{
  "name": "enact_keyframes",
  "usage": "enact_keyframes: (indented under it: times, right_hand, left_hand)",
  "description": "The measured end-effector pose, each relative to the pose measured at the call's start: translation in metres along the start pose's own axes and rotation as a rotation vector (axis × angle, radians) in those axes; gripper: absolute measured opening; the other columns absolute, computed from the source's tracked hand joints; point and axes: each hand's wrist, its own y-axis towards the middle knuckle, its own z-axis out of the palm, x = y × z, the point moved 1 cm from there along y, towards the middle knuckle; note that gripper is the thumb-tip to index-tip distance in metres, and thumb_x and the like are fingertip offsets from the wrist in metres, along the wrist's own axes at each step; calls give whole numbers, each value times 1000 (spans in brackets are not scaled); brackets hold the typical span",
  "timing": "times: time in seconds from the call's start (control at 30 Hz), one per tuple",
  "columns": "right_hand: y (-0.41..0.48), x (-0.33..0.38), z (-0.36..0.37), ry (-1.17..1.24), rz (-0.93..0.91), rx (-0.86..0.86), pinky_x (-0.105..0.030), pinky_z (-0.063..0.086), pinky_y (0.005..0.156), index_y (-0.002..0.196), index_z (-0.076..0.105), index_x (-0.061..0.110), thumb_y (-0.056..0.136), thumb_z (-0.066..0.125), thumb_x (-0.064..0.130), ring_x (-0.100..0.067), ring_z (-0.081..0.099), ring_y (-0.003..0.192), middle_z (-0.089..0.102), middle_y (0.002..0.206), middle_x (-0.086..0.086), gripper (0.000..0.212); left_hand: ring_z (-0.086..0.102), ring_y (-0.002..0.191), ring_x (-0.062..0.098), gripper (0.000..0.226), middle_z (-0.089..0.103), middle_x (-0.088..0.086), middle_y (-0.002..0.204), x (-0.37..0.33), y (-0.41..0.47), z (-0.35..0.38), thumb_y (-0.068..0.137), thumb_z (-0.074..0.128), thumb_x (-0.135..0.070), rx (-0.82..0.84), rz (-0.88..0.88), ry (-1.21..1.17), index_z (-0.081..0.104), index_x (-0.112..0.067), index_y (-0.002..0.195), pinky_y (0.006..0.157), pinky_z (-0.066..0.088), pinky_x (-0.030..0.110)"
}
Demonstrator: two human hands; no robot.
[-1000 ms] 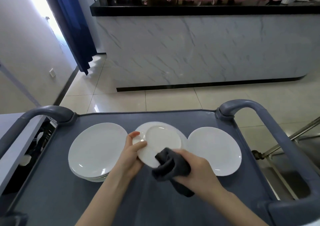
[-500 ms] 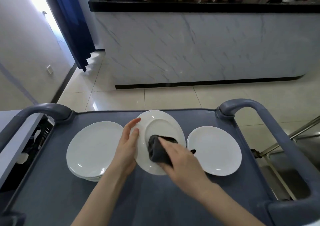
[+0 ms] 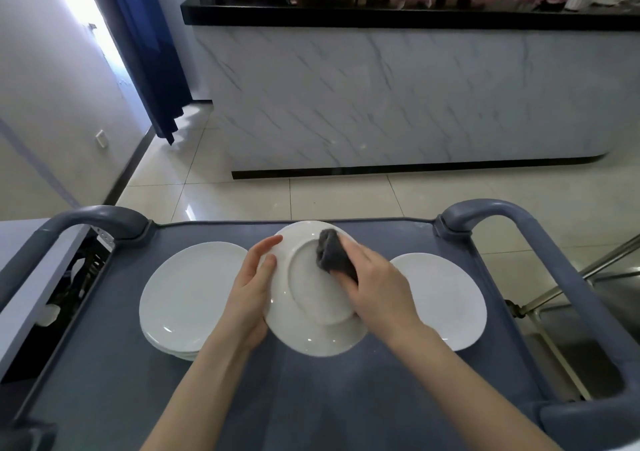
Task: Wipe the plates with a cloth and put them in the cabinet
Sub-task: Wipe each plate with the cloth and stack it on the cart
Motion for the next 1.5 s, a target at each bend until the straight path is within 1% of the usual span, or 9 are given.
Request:
enact_keyframes:
  times: [0.17, 0.27, 0.4, 0.6, 0.73, 0.93, 1.13, 1.33, 1.5]
  right_hand:
    - [-53, 17, 12, 56, -184, 115, -32, 49, 95, 143, 49, 22, 88, 65, 25, -20, 60, 117, 59, 137, 5, 57]
    - [-47, 34, 16, 80, -242, 15, -35, 54, 89, 137, 56, 16, 89, 62, 29, -20, 65, 110, 65, 129, 3, 50]
    - [-13, 29, 10, 83, -62, -85, -34, 46, 98, 143, 49, 20, 96, 56, 28, -21, 57, 122, 58, 138, 1, 49]
    - [28, 19, -5, 137, 125, -9, -37, 49, 82, 131, 51, 26, 98, 53, 37, -24, 58, 111, 63, 125, 6, 35]
    - [24, 40, -4, 119, -74, 1, -34, 43, 97, 142, 47, 27, 95, 57, 31, -18, 52, 124, 57, 138, 7, 48]
    - [-4, 55, 8, 67, -331, 92, -38, 42, 101, 142, 49, 20, 92, 61, 28, -23, 55, 122, 58, 138, 1, 53]
    - [36, 53, -2, 106, -42, 58, -35, 43, 91, 137, 47, 29, 96, 55, 36, -24, 55, 117, 61, 130, 2, 43]
    - [55, 13, -15, 262, 178, 197, -38, 47, 91, 129, 51, 24, 95, 58, 35, -30, 58, 113, 66, 121, -9, 37]
    - [14, -15, -6, 383, 202, 220, -34, 49, 93, 130, 51, 32, 95, 60, 33, -20, 61, 110, 68, 118, 2, 36]
  left_hand:
    - [57, 128, 34, 27, 61, 4, 138, 1, 2, -5, 107, 44, -25, -30, -14, -13, 66, -38, 117, 108, 46, 58]
    - [60, 124, 36, 29, 65, 7, 133, 0, 0, -1, 108, 43, -25, 14, -30, 8, 64, -38, 124, 104, 49, 54]
    - [60, 125, 34, 29, 65, 5, 135, -5, -3, 1, 107, 44, -25, 65, 6, 30, 63, -37, 126, 107, 47, 54]
    - [61, 125, 21, 34, 64, -11, 135, -8, -7, 2, 108, 44, -25, 76, 63, 79, 59, -46, 129, 109, 46, 51]
    - [63, 123, 18, 38, 64, -11, 136, -12, -3, -2, 109, 43, -26, 75, 47, 76, 55, -56, 130, 108, 48, 49]
    - [59, 128, 27, 35, 62, 4, 140, -7, -3, -9, 106, 47, -26, 78, 16, -19, 53, -40, 137, 114, 40, 54]
    - [63, 124, 24, 32, 67, -2, 133, -10, -7, -16, 106, 45, -24, 108, 49, 15, 58, -39, 132, 107, 47, 49]
    - [70, 109, 13, 29, 70, -11, 125, -9, -10, -21, 105, 48, -29, 47, 48, -27, 61, -45, 125, 79, 60, 31]
    - [71, 102, 18, 37, 70, -15, 118, -2, -7, -25, 107, 47, -30, -107, -28, -94, 62, -63, 114, 86, 59, 46]
